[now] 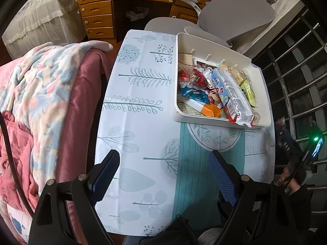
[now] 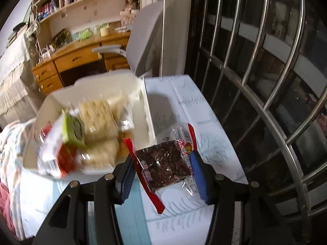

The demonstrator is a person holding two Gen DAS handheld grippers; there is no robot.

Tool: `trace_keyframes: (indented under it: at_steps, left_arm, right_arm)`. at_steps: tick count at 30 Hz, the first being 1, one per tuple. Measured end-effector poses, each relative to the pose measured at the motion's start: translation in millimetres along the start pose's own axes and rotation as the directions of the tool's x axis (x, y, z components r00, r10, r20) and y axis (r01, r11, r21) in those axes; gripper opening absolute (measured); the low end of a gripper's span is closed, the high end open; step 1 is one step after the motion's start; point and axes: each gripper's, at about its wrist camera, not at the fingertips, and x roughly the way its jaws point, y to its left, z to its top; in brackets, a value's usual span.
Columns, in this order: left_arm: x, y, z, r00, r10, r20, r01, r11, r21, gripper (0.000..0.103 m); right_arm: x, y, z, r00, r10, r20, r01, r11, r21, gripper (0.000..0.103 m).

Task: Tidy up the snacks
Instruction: 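Carry the jerky packet into the white tray and open the right tool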

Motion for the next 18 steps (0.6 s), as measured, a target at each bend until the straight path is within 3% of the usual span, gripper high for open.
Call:
trace_keyframes:
  at_steps: [7,18]
  left_arm:
    - [2.7,12.4,9.9,1.0,-0.015,-0.003,0.015,1.0,0.024,0.088]
    - [4.3,34.6,13.6,1.0,-0.023,-0.006,0.023,1.0,0.017,0.088]
  right_arm:
    - [7.4,40.0,22.3,0.998,0.021,0.058,-0.018,0.998,-0.062,0.053]
    - [24.6,101.4,29.5,0.992,0.103,0.074,-0.091,0.985,-0.144,0.054]
